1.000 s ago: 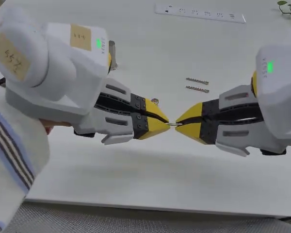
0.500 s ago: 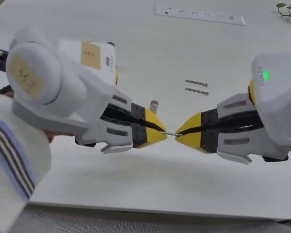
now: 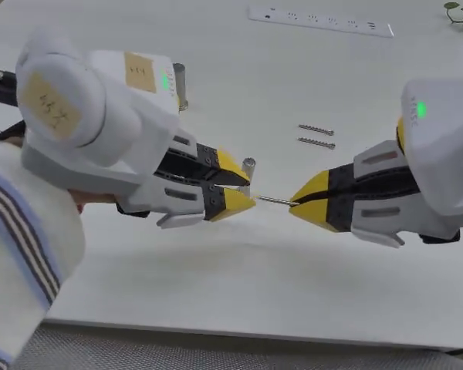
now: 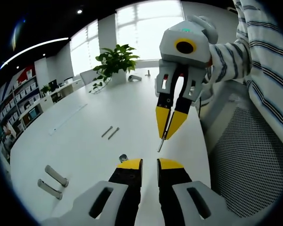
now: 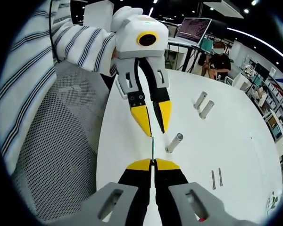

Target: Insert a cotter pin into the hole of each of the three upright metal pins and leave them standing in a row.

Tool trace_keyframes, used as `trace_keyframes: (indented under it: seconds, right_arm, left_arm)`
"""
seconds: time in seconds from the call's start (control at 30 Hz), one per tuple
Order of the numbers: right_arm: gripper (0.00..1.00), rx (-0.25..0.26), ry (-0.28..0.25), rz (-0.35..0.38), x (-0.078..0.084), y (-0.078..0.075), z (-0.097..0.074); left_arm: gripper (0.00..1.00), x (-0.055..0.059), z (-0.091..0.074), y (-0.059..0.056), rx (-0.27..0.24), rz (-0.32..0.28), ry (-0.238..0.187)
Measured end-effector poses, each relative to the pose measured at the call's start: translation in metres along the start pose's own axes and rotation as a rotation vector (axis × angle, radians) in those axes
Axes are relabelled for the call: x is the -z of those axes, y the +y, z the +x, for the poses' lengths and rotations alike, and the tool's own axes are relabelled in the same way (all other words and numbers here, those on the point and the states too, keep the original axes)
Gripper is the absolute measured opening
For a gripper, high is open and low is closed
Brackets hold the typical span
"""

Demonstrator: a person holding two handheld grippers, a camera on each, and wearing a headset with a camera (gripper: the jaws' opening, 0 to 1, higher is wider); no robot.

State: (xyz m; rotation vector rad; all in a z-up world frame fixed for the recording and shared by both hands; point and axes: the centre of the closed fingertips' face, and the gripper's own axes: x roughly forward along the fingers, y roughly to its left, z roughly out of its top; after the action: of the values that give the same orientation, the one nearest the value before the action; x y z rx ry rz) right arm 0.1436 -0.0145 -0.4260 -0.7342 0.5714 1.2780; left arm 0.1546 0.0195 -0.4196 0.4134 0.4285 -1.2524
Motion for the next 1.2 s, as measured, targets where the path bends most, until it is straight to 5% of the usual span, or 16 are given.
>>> trace_keyframes:
  seconds: [0.53,1.2]
  right_arm:
    - [0.0,0.049,0.033,0.099,0.015,-0.033,0.016]
    - [0.0,0.034,0.022,0.097,0.012,-0.038,0.027]
  left_arm:
    - [0.14,0.005,0.013,0.036,-0.04,0.04,0.059]
    - [0.06,0.004,0.024,0.031,0.025,0.084,0.091]
